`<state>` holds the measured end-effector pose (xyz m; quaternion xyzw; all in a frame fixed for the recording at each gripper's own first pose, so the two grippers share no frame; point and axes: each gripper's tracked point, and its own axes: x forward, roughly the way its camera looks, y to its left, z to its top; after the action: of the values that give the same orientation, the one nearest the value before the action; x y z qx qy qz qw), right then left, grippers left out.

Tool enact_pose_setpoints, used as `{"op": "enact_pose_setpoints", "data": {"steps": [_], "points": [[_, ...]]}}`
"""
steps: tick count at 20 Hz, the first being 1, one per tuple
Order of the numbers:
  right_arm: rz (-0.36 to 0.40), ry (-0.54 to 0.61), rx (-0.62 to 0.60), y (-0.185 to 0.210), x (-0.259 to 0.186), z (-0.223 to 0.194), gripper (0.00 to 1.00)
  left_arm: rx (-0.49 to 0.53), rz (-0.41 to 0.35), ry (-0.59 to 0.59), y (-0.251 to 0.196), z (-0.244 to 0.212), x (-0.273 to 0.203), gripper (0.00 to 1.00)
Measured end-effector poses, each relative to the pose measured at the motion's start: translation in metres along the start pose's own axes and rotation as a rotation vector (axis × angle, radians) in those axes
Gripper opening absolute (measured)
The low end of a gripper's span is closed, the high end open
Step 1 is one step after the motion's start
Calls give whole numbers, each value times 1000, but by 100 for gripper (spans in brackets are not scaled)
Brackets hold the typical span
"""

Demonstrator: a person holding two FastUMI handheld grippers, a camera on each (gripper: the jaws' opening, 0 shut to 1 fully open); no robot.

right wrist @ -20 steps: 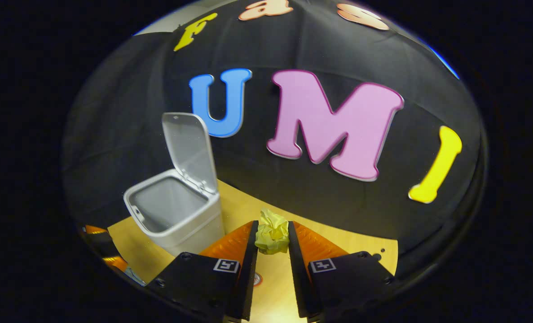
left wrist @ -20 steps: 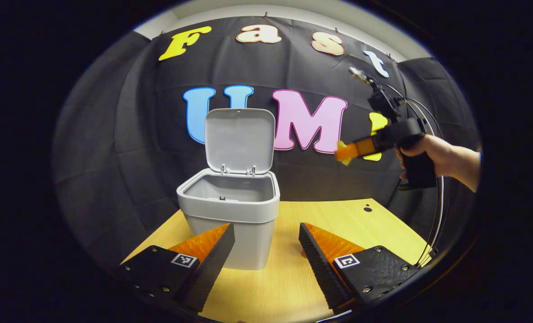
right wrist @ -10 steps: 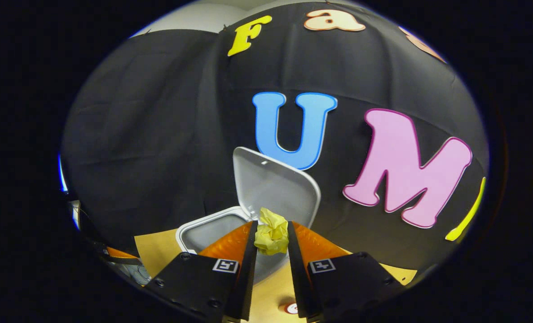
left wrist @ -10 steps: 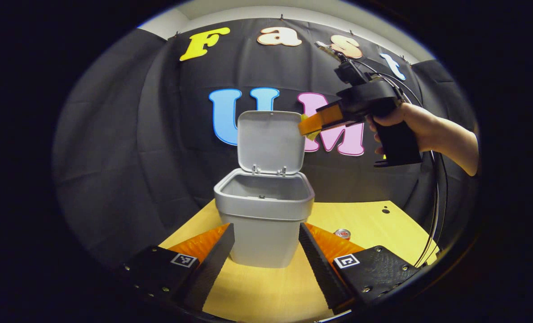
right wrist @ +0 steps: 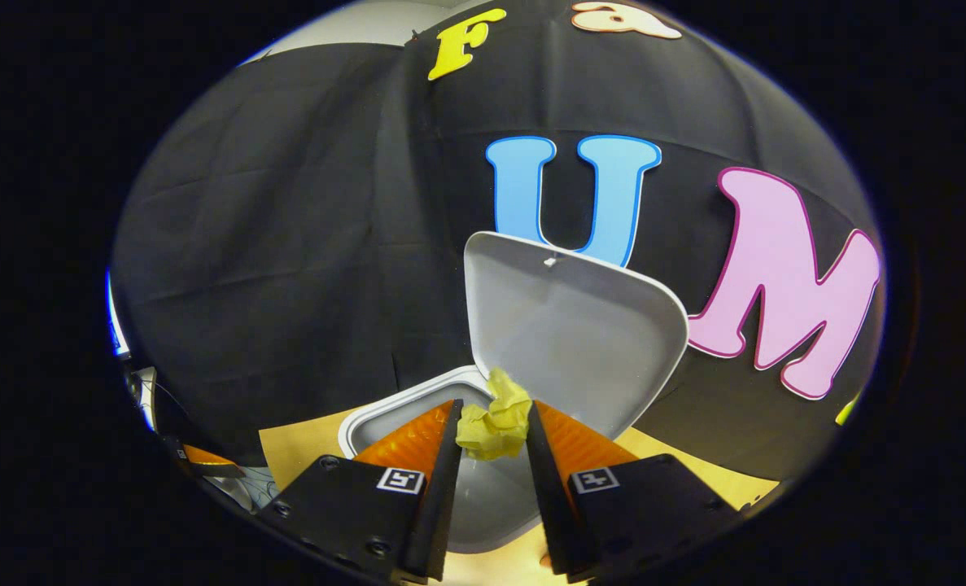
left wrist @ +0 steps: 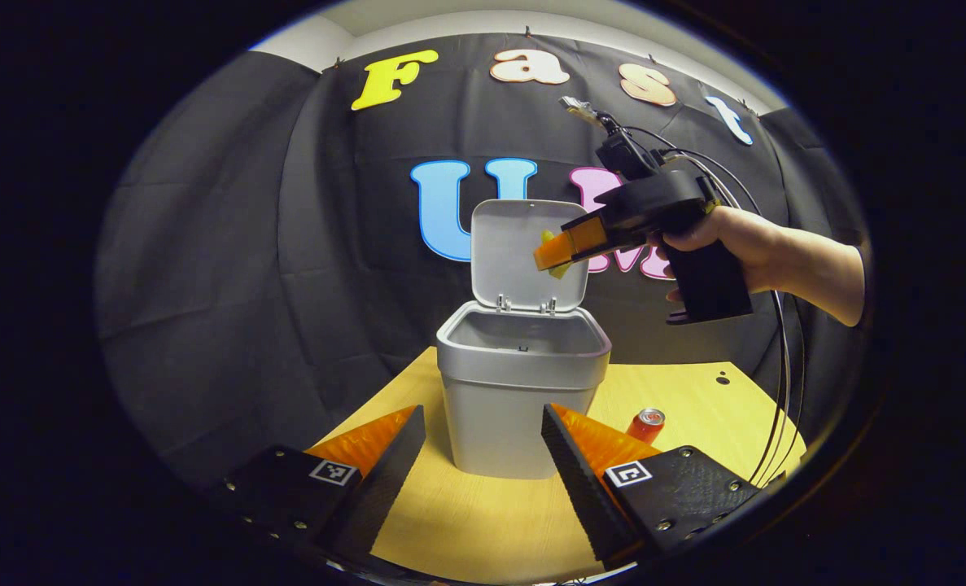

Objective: Press the lid of the desktop garbage bin to open it, pick up the crumpled paper on the desktop and throw it into the bin, then pick up the pop can on the desktop and drop it into the bin, and finally close the garbage bin lid.

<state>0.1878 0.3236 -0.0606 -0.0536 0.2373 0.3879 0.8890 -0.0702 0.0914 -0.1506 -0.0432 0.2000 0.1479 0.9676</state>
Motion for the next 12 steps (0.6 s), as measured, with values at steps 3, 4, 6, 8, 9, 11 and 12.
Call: {"op": "enact_pose_setpoints", "data": {"steps": [3, 4, 6, 8, 9, 11, 12], "points": [[-3, -4, -5, -2, 3, -2, 67, 10, -15, 4, -4, 0, 3, 95], [-12, -7, -12, -3, 4, -4, 84, 15, -20, 3, -6, 0, 4, 95], [-9, -6, -13, -3, 2, -6, 98, 21, -31, 5, -9, -1, 6, 95], [-18, -13, -9, -8, -3, -6, 98, 21, -44, 4, -14, 0, 8, 95], [-27, -18, -5, -12, -6, -5, 98, 24, -51, 3, -17, 0, 10, 95], [-48, -30, 11, -22, -14, -4, 98, 30, -67, 1, -24, 0, 13, 95], [-60, -37, 19, -28, -19, -2, 98, 33, -76, 1, -28, 1, 15, 95]]}}
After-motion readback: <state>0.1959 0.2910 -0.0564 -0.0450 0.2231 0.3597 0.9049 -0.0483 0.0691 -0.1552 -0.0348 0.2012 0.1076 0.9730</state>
